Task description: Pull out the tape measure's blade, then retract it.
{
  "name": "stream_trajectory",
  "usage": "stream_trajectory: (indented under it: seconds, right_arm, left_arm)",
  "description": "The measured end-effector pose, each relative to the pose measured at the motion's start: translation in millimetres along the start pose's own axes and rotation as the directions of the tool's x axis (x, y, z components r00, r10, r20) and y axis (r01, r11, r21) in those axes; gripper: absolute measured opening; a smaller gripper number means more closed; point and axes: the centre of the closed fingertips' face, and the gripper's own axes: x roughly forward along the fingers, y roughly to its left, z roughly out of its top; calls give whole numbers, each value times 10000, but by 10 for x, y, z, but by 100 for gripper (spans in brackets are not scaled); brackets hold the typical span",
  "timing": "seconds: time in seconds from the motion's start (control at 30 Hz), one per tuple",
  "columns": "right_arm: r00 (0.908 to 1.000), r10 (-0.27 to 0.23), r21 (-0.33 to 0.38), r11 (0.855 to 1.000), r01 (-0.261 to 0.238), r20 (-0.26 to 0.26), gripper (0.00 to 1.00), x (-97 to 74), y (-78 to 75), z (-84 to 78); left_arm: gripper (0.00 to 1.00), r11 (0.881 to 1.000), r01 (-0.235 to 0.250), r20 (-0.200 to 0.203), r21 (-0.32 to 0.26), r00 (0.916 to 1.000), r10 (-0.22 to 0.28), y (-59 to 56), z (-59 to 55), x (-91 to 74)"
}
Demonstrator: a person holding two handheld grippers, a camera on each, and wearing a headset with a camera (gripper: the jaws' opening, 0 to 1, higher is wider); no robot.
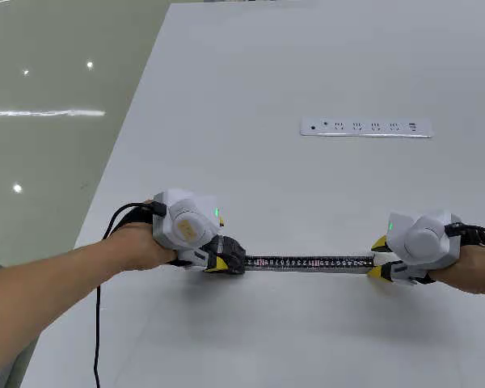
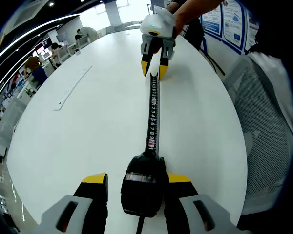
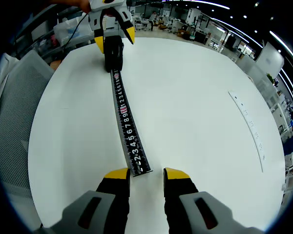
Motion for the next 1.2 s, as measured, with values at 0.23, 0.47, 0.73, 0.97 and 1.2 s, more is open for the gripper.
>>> stream_trajectory:
  seconds: [0.23,0.47,0.73,0.97,1.2]
  right_arm:
    - [9986,-404,719,9967,379,329,29,-58,-22,35]
    - [9960,-731,1365,9885,654,521,33,-124,-18,42]
    - [9865,-1402,2571,9596,1144,845,37,-228,33,56]
    - [9836,-1528,2899,9496,1191,963,40,-232,48,62]
    - [9678,-2124,3799,9132,1474,1351,42,-368,120,157]
  left_arm:
    - [47,9979,-384,170,-529,9991,394,18,4,-41]
    - [50,9910,-904,304,-983,9951,938,40,4,-100]
    - [54,9484,-1587,725,-2744,9801,1849,18,-40,-271]
    - [57,9400,-1742,687,-2933,9769,2024,-15,-69,-307]
    - [58,8593,-2224,925,-4605,9508,2956,-129,-43,-382]
